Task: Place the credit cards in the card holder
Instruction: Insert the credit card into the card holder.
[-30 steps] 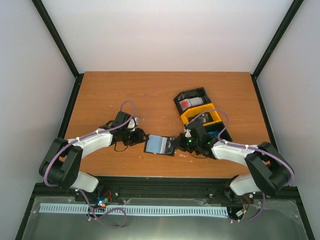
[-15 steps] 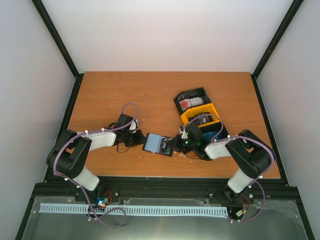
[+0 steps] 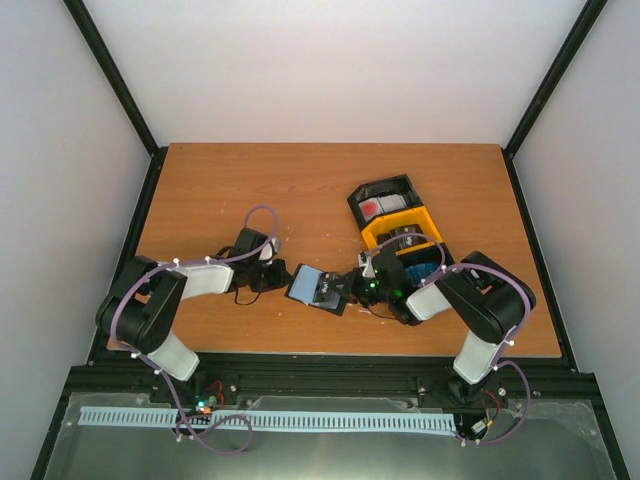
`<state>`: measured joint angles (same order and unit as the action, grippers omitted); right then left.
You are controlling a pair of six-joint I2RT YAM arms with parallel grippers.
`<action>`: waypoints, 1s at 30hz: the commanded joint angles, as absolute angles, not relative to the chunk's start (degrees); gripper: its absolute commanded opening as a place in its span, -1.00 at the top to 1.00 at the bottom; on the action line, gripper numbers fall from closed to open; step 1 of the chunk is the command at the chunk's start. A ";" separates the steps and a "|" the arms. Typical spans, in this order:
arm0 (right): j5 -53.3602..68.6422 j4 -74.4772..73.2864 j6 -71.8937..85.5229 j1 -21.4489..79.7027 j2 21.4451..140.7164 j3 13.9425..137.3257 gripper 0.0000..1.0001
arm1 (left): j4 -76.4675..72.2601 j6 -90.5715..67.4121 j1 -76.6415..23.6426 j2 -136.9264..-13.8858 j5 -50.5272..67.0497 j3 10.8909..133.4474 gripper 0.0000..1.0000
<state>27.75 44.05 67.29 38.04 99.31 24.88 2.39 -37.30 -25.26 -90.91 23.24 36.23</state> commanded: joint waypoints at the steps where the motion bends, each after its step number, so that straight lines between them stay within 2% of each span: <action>1: 26.98 46.80 69.93 38.76 99.75 24.71 0.94 | 2.70 -36.46 -25.64 -91.85 23.12 34.33 0.96; 7: 25.07 40.64 70.37 39.48 99.37 26.90 0.94 | 1.58 -36.83 -25.75 -91.27 24.21 33.66 0.96; 13: 23.98 43.07 71.65 41.01 101.54 27.59 0.94 | -0.12 -36.41 -25.75 -91.20 28.53 33.16 0.97; 24: 22.29 47.09 72.78 43.23 106.69 30.07 0.94 | 0.96 -33.24 -25.75 -90.30 29.74 32.71 0.97; 30: 18.16 47.20 73.86 43.67 105.47 28.76 0.94 | 1.08 -33.01 -25.75 -89.77 29.20 32.02 0.98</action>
